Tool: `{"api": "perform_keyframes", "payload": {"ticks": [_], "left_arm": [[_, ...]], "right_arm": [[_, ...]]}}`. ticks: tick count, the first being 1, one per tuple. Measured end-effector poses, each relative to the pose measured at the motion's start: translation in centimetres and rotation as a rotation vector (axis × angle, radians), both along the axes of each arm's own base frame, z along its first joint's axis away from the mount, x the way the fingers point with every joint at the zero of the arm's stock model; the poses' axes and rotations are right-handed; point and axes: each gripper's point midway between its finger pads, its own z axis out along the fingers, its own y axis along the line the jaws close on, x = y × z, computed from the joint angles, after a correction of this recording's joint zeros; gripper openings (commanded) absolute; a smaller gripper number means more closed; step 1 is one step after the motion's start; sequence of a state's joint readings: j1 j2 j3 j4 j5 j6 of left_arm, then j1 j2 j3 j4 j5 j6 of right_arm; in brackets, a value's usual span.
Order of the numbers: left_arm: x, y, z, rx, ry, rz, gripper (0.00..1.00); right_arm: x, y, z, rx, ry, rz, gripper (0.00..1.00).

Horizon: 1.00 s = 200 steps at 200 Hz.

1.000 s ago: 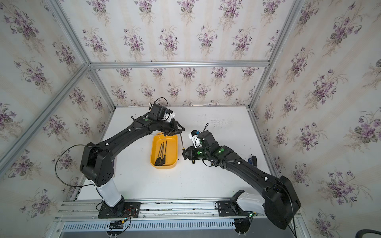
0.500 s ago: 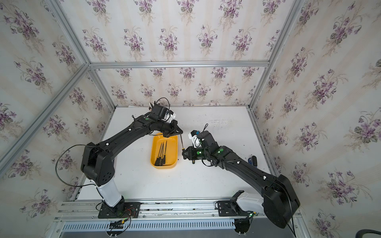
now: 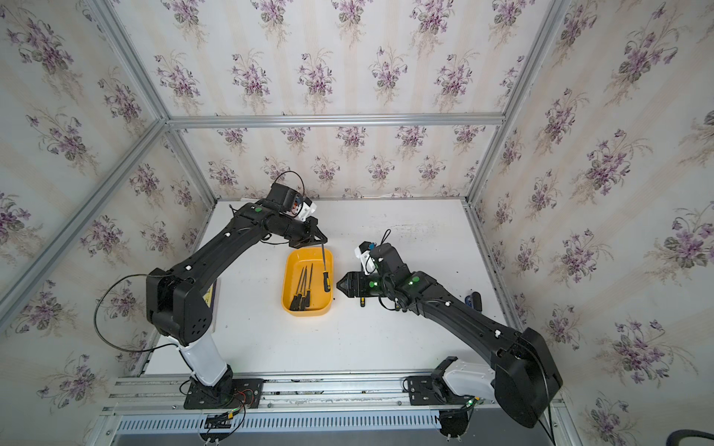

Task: Put the file tool into the storage box
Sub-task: Pick up the file tool from the center of the board, then adjust the file tool in the storage box.

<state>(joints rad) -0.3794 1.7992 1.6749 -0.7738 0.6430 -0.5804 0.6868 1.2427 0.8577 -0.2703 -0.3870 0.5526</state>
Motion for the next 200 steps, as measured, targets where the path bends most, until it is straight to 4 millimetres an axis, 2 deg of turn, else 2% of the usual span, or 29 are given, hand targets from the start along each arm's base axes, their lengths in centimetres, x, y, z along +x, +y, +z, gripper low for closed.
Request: {"api": "perform_keyframes", "payload": {"ticks": [33, 99, 141, 200], "left_arm": [[1.0, 2.2, -0.4, 0.039, 0.001, 0.004, 0.00], [1.9, 5.2, -6.7, 0.226, 0.114, 0.048, 0.00], [2.1, 6.0, -8.8, 0.303, 0.132, 0.057, 0.00], [1.0, 6.0, -11.7, 0.383, 0.168, 0.048, 0.00]], "right_arm": [[-0.1, -0.2, -0.2, -0.010, 0.003, -0.002, 0.74], [-0.2, -0.4, -0.4, -0.019, 0.006, -0.002, 0.73], [-0.3, -0.4, -0.6, -0.027, 0.007, 0.003, 0.73], [-0.2, -0.4, -1.0, -0.039, 0.007, 0.012, 0.73]]}}
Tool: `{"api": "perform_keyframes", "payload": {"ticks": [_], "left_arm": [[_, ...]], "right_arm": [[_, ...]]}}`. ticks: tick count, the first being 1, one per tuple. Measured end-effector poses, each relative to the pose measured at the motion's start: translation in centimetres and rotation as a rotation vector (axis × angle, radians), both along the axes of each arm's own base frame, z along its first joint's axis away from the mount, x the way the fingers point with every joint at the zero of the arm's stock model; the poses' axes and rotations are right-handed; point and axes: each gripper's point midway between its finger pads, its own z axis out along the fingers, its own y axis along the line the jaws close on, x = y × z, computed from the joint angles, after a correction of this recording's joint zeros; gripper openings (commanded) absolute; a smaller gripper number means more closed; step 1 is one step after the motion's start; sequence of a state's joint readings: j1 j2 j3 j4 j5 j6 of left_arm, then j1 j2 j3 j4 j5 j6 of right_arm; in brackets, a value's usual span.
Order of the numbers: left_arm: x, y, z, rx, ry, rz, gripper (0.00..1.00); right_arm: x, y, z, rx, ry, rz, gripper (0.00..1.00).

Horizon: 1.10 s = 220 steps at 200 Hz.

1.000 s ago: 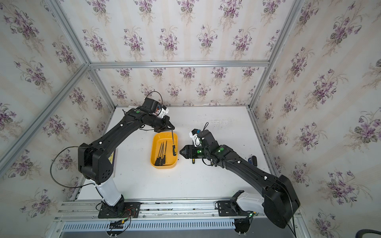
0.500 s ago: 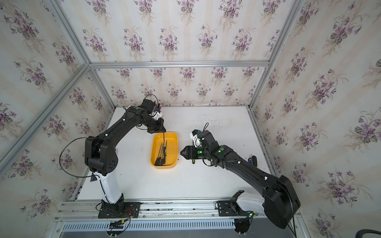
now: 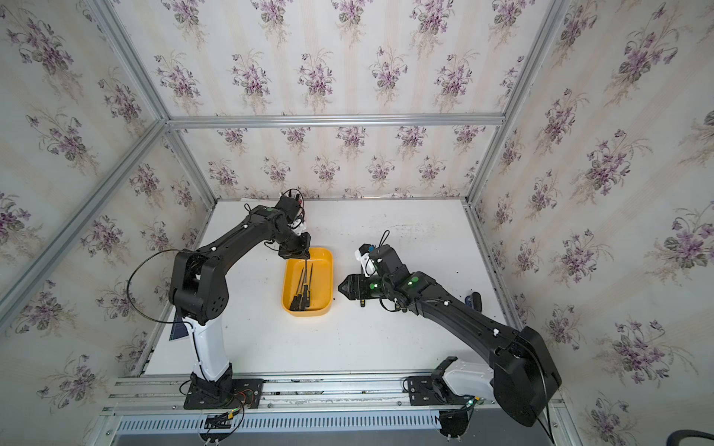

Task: Put the file tool into the storage box
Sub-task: Adjust the file tool in the storage box.

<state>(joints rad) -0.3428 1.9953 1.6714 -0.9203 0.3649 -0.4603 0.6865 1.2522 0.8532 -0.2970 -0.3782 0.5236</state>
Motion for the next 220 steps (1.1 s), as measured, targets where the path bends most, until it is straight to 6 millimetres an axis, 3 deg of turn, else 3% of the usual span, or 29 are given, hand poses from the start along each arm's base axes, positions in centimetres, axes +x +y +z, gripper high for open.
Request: {"api": "perform_keyframes", "payload": {"ticks": [220], "left_arm": [[-0.1, -0.7, -4.5, 0.108, 0.035, 0.010, 0.00]], "right_arm": [[-0.7, -1.4, -2.3, -0.042, 0.030, -0.016, 0.73]]}}
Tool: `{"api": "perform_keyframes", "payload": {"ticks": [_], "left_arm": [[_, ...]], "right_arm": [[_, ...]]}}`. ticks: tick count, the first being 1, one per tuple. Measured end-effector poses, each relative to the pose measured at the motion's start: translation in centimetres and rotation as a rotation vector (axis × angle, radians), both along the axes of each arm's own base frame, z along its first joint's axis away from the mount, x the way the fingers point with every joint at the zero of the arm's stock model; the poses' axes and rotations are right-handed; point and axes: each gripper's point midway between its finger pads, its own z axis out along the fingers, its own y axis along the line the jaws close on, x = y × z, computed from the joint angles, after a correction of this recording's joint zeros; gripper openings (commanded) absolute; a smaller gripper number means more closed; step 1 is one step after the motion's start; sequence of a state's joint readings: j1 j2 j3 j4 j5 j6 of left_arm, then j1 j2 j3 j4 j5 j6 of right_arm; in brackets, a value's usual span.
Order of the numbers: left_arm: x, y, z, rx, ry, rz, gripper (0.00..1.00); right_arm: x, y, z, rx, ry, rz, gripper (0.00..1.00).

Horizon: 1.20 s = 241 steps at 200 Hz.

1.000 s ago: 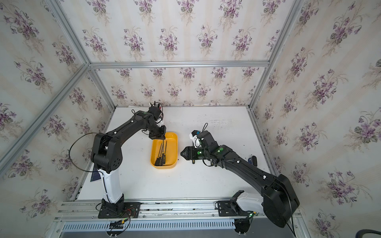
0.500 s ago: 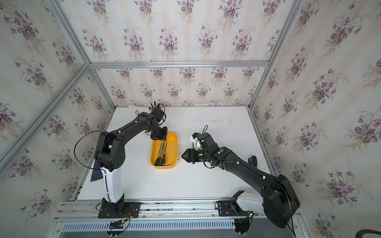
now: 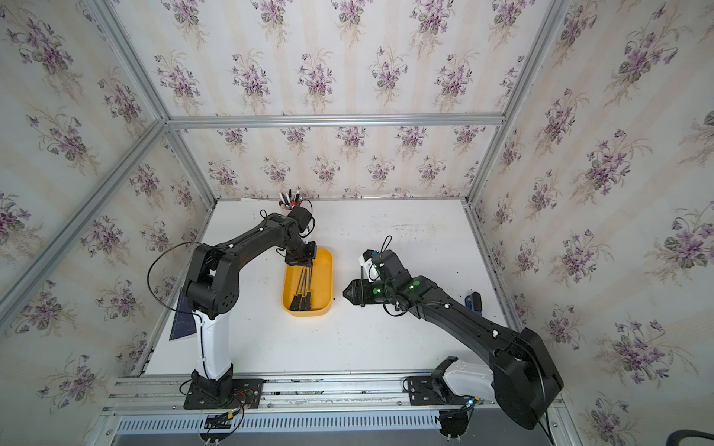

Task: Put the file tool into the storage box
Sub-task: Adjust the file tool in the storage box.

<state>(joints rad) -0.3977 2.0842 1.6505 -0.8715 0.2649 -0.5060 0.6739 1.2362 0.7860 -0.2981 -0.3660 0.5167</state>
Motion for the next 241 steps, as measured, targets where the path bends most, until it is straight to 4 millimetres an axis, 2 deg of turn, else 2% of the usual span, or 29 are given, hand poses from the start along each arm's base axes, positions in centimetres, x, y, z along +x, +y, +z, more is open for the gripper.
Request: {"api": "perform_keyframes", "payload": {"ticks": [172, 241], "left_arm": [[-0.7, -0.8, -1.5, 0.017, 0.027, -0.022, 0.00], [-0.6, -1.2, 1.0, -0.021, -0.013, -0.029, 0.00]], "right_arm": [[-0.6, -0.8, -1.0, -0.021, 0.014, -0.010, 0.73], [-0.7, -0.9, -1.4, -0.026, 0.020, -0.010, 0.73]]}}
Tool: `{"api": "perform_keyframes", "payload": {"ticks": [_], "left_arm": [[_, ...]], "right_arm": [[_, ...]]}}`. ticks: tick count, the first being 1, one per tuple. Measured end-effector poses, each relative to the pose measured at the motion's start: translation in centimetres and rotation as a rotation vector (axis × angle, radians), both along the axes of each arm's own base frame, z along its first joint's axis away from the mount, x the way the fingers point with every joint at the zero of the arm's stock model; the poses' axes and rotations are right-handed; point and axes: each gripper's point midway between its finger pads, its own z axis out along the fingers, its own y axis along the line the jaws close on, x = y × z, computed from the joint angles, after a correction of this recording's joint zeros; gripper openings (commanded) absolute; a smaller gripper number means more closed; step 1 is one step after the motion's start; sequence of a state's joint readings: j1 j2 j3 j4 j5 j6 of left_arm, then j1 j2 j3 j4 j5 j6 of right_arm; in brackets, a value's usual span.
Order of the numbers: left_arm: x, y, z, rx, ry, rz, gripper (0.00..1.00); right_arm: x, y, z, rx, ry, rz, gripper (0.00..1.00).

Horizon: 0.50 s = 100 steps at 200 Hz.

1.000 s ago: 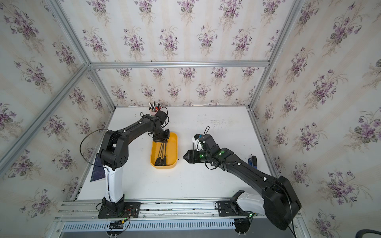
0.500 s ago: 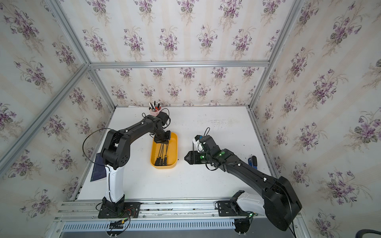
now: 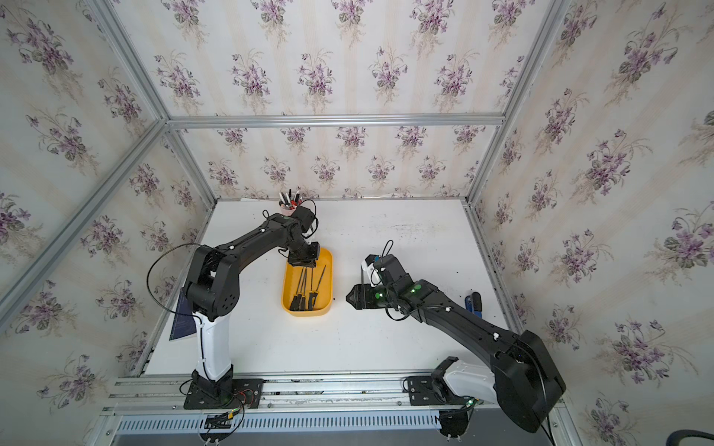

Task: Put the file tool into the storage box
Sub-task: Adjust the file tool in the storage box.

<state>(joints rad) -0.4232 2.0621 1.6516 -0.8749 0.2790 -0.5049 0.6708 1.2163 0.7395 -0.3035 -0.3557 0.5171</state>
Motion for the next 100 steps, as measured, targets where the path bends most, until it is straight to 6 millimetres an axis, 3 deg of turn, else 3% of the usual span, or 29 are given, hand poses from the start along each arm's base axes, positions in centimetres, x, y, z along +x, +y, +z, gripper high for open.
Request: {"api": "perform_keyframes", "payload": {"ticks": [64, 100], "left_arm": [[-0.3, -2.1, 2.1, -0.045, -0.023, -0.041, 0.00], [-0.1, -1.4, 1.9, -0.006, -0.016, -0.049, 0.00]], "right_arm": [[0.2, 0.1, -0.1, 0.003, -0.003, -0.001, 0.73], [0.3, 0.2, -0.1, 0.002, -0.002, -0.001, 0.73]]}}
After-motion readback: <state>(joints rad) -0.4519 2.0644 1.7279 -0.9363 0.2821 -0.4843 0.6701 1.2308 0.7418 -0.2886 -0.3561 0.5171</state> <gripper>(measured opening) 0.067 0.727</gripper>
